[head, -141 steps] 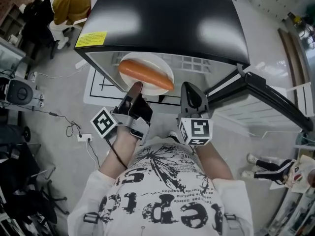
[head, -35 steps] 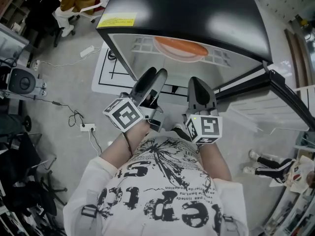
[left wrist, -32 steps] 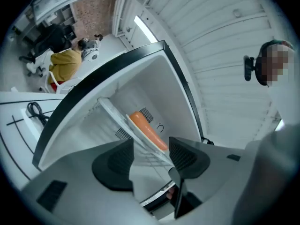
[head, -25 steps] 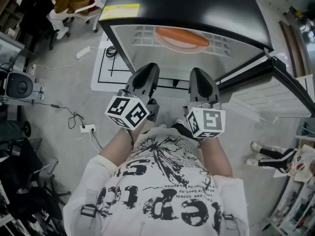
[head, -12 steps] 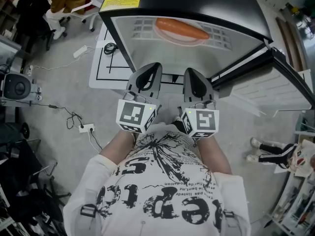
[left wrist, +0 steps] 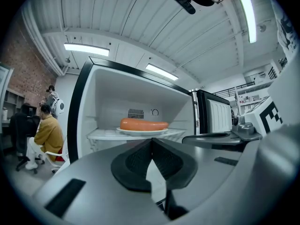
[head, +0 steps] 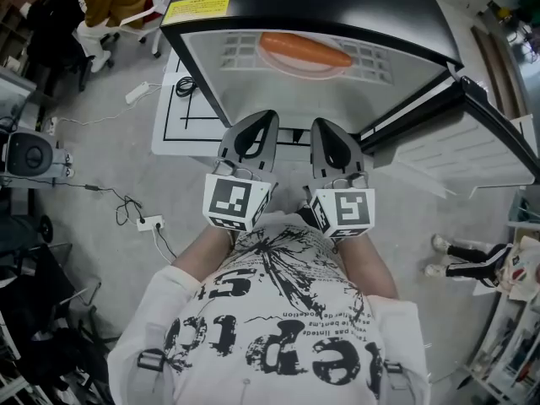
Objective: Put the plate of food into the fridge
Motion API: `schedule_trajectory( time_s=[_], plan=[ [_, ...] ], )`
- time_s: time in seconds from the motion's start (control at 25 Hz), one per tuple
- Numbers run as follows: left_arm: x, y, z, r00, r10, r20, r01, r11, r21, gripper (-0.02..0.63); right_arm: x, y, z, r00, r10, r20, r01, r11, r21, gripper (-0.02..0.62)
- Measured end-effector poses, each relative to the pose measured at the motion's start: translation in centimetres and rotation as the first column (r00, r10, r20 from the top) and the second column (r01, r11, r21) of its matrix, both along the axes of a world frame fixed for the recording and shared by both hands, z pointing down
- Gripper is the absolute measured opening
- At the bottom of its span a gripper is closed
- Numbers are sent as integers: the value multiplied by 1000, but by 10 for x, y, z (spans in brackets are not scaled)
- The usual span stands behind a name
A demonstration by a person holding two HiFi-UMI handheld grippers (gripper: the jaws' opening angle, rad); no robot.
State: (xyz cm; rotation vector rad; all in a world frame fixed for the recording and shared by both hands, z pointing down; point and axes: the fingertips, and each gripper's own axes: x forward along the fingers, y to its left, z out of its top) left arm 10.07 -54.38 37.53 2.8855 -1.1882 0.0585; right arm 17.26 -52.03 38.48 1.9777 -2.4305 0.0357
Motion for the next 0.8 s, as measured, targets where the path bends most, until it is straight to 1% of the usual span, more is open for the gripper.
schedule_trajectory(
  time_s=[0.16,0.28,0.36,0.56,0.8],
  plan=[
    [3,-2,1,1000,6,11,-6,1000,-12,8,2,-3,1,999,15,-34,-15,1000,-8,0],
    [6,-2,-2,1000,4,15,-4,1000,11,8,4,-6,3,999,18,-44,-19,1000,-21,0],
    [7,-4,-3,1000,4,9,-5,1000,15,8,5,-7,2,999,17,-50,-18,1000,-18,0],
    [12,-5,1,1000,24,-8,-24,1000,-5,8,9,-6,1,997,25,-70,-27,1000,-14,0],
    [22,-5,6,999,36,-3,-36,999,3,8,22,-5,8,998,40,-41,-40,999,-17,0]
  ],
)
